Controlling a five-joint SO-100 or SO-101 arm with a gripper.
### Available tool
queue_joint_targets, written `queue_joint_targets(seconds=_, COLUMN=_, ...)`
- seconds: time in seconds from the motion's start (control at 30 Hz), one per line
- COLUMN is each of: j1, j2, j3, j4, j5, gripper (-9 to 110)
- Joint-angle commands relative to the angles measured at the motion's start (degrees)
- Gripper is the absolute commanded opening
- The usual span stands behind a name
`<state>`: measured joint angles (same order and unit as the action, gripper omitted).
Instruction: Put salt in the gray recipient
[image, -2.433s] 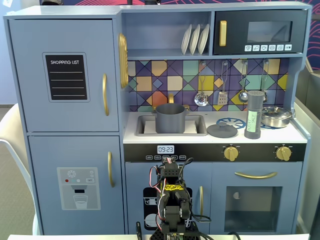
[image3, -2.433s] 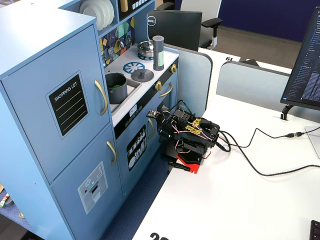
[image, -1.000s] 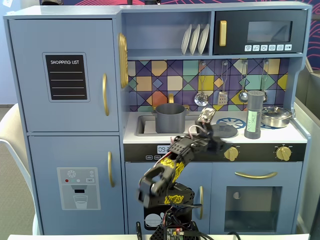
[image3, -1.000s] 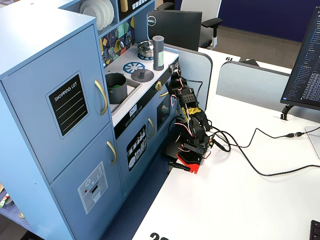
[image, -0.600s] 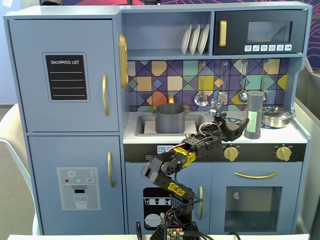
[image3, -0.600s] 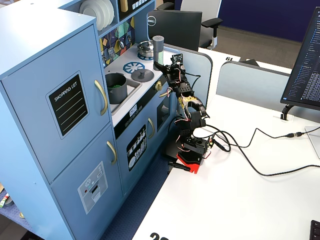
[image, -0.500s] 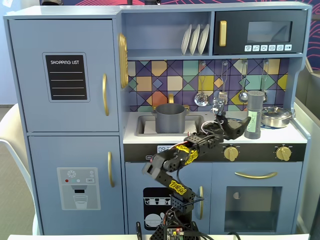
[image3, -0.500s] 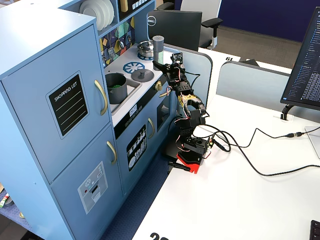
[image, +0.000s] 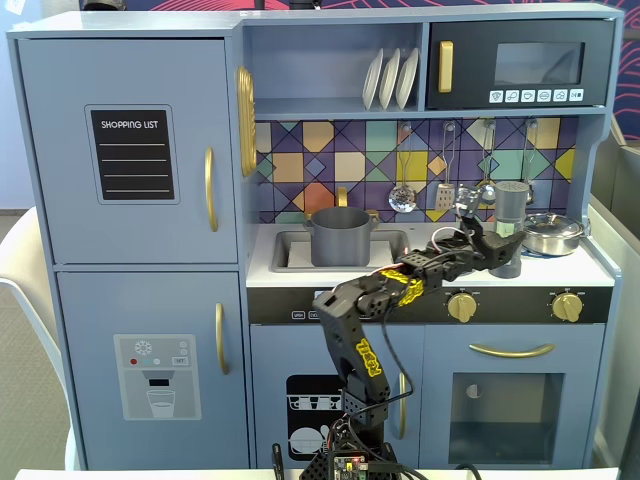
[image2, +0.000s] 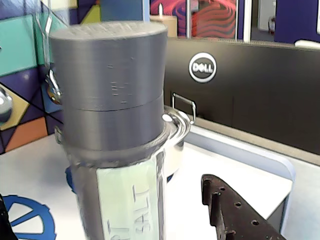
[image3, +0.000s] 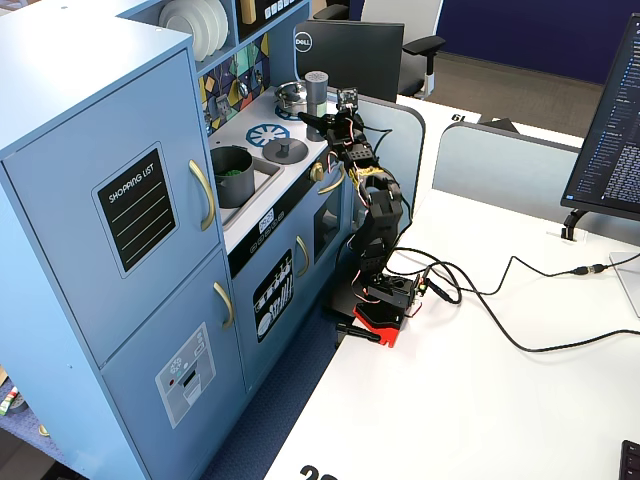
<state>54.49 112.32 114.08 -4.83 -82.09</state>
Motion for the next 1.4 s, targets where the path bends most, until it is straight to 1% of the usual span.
queue_joint_targets(seconds=0.0, j1=0.09, j2=-4.57, j3=-9.67, j4=0.35, j5=-0.26, gripper=53)
queue_joint_targets(seconds=0.37, j1=-2.11, j2=-19.07, j3=-26.72, j4=4.66, j5=-2.37, gripper=48)
queue_joint_targets(seconds=0.5, j1=-3.08, j2=-24.17, j3=-32.78, j4=5.98, j5=-3.34, gripper=42)
queue_joint_targets(seconds=0.57, j1=-3.6, j2=-26.37, j3=-36.12, j4=6.68, j5=-3.08, gripper=36)
queue_joint_targets(seconds=0.6, j1=-3.87, j2=-27.25, j3=-37.79, j4=7.56, j5=-2.99, gripper=28)
queue_joint_targets(seconds=0.67, j1=-4.39, j2=-27.77, j3=-39.11, j4=8.44, j5=-3.69, gripper=7)
queue_joint_targets(seconds=0.7, j1=-4.57, j2=-27.51, j3=-39.11, j4=8.53, j5=-3.69, gripper=0)
queue_joint_targets(seconds=0.83, j1=-4.75, j2=-21.8, j3=-36.83, j4=8.61, j5=3.87, gripper=0)
queue_joint_targets(seconds=0.93, j1=-5.27, j2=-14.5, j3=-34.28, j4=9.4, j5=9.32, gripper=0)
queue_joint_targets(seconds=1.0, j1=-6.33, j2=-9.05, j3=-33.31, j4=11.78, j5=13.71, gripper=0)
queue_joint_targets(seconds=1.07, j1=-8.17, j2=-3.87, j3=-32.7, j4=16.7, j5=19.07, gripper=0)
queue_joint_targets(seconds=1.23, j1=-16.08, j2=8.7, j3=-26.1, j4=24.61, j5=35.86, gripper=0)
queue_joint_targets(seconds=1.37, j1=-24.7, j2=11.07, j3=-28.74, j4=32.43, j5=53.17, gripper=0)
